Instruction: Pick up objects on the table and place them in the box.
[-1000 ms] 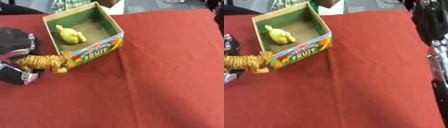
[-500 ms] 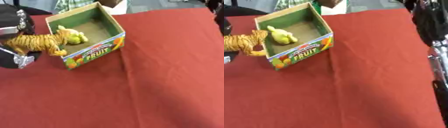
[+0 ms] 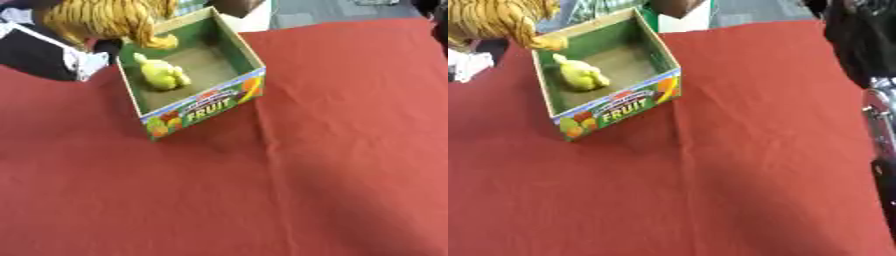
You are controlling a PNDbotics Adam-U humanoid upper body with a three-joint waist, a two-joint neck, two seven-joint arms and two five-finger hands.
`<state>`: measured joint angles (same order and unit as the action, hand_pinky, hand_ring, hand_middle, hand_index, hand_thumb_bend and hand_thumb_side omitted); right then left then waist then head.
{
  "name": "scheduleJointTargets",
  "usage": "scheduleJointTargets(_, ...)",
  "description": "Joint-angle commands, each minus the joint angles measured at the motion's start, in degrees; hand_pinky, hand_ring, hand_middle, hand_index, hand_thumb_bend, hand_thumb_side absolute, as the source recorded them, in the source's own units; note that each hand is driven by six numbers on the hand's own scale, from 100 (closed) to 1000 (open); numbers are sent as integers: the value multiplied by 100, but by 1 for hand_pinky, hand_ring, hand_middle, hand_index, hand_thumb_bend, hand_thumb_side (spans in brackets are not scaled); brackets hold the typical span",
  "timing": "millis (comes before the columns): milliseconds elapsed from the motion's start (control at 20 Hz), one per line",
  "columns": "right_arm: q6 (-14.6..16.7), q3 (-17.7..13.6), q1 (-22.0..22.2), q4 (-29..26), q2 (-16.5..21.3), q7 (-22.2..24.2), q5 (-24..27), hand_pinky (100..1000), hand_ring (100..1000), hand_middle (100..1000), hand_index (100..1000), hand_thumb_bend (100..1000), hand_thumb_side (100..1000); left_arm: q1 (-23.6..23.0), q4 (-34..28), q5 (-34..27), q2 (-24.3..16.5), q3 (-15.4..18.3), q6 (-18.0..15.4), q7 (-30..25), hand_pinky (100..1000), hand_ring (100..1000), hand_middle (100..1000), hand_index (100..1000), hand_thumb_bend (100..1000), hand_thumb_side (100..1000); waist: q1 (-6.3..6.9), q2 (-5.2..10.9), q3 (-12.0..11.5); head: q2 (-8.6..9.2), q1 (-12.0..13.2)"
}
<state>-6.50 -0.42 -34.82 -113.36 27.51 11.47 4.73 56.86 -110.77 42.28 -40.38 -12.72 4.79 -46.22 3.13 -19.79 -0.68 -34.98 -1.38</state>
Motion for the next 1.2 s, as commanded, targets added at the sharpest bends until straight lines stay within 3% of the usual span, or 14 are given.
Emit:
scheduleJointTargets(50, 4, 0, -105, -108, 65, 43, 45, 947, 808, 696, 858, 100, 1000, 300, 334, 247, 143, -47, 30, 191, 118, 299, 149, 208, 100, 344, 1, 107, 26, 92, 67)
scheduleJointTargets(350, -9, 65, -173, -110, 0, 142, 60, 948, 809, 695, 860, 100, 1000, 829, 1185, 765, 613, -235, 63, 602, 120, 301, 152, 208, 100, 345, 32, 83, 207, 150, 241)
scheduleJointTargets(650, -18, 106, -212, -114, -67, 245, 74, 950, 809, 695, 861, 100, 1000, 1111, 1977, 1252, 1168, -276, 385, 1065, 139, 311, 180, 234, 100, 341, 34, 30, 347, 215, 397)
scheduleJointTargets(1000, 89, 108, -159, -122, -40, 320, 192, 952, 809, 694, 862, 100, 1000, 1232, 3054, 1895, 1563, -282, 32, 1748, 166, 344, 230, 253, 100, 330, 74, -66, 574, 275, 539)
scheduleJointTargets(1200, 121, 98, -153, -123, -29, 342, 236, 953, 809, 693, 862, 100, 1000, 1248, 4196, 2245, 1756, -234, -181, 2732, 164, 340, 225, 247, 100, 327, 83, -112, 677, 317, 575)
